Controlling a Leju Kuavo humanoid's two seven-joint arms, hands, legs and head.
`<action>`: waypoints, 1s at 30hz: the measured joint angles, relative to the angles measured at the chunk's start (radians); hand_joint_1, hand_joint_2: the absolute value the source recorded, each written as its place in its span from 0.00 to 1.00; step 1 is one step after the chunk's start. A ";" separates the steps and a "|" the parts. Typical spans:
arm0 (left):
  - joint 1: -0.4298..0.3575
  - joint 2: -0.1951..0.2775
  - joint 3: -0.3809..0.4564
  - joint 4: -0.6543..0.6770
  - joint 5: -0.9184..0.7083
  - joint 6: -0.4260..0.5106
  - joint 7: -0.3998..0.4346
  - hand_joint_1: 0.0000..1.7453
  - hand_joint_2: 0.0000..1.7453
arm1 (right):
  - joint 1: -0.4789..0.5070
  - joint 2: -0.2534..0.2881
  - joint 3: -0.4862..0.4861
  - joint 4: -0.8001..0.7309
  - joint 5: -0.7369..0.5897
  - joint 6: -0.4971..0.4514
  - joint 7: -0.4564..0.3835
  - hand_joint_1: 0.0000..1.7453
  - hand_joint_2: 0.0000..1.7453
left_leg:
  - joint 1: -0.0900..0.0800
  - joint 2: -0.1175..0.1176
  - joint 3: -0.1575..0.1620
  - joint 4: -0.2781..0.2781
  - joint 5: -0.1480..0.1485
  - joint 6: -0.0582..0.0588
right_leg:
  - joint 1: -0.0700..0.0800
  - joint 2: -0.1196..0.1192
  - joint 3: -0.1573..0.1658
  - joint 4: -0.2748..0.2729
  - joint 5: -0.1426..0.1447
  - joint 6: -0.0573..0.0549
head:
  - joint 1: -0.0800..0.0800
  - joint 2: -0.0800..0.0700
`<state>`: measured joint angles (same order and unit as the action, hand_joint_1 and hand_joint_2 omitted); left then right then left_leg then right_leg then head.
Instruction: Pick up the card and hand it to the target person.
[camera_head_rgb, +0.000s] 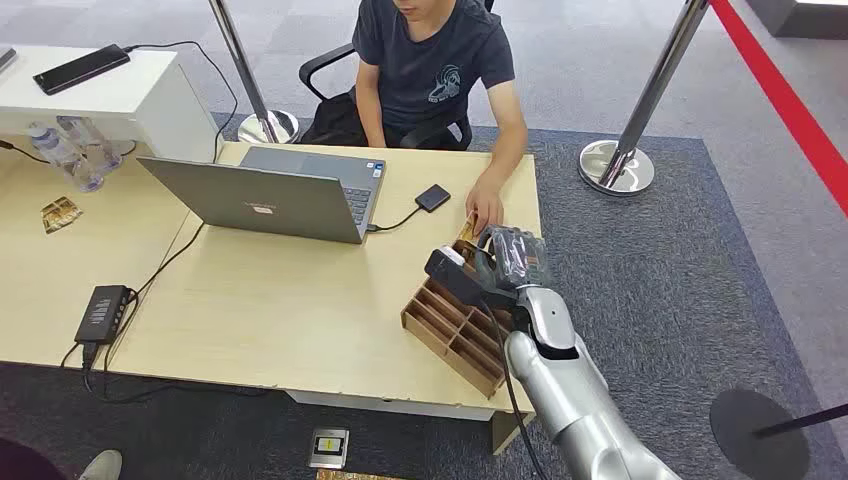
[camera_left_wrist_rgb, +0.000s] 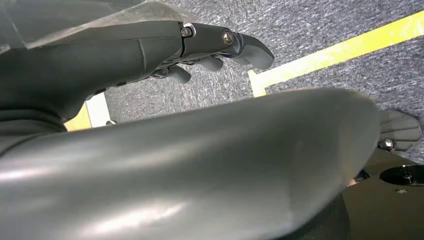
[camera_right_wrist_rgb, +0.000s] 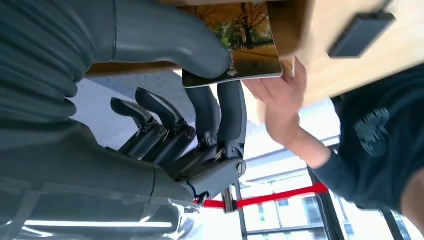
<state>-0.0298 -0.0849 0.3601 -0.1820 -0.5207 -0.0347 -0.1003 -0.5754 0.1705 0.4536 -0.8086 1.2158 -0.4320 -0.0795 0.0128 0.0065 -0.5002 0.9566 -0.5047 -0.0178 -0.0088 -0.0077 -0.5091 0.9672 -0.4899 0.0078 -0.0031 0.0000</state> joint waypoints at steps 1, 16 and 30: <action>0.000 0.000 0.000 0.000 0.000 0.000 0.000 0.00 0.00 | 0.004 -0.001 0.000 -0.010 0.002 0.000 -0.001 1.00 1.00 | 0.000 0.000 0.000 0.000 0.000 0.000 | 0.000 0.000 0.000 0.000 0.000 0.000 | 0.000 0.000; 0.001 -0.002 0.002 0.000 -0.003 0.000 -0.008 0.00 0.00 | 0.131 -0.050 0.000 -0.389 0.033 0.057 -0.013 1.00 1.00 | 0.000 0.000 0.000 0.000 0.000 0.000 | 0.000 0.000 0.000 0.000 0.000 0.000 | 0.000 0.000; -0.003 -0.004 0.025 0.000 0.007 0.001 -0.011 0.00 0.00 | -0.009 -0.006 0.029 -0.356 -0.070 -0.020 -0.112 1.00 1.00 | 0.000 0.000 0.000 0.000 0.000 0.000 | 0.000 0.000 0.000 0.001 0.000 0.000 | 0.000 0.000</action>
<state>-0.0325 -0.0886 0.3847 -0.1820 -0.5140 -0.0338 -0.1111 -0.5847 0.1644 0.4830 -1.1647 1.1456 -0.4516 -0.1914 0.0129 0.0067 -0.5006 0.9565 -0.5044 -0.0182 -0.0087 -0.0077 -0.5090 0.9679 -0.4898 0.0076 -0.0029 0.0000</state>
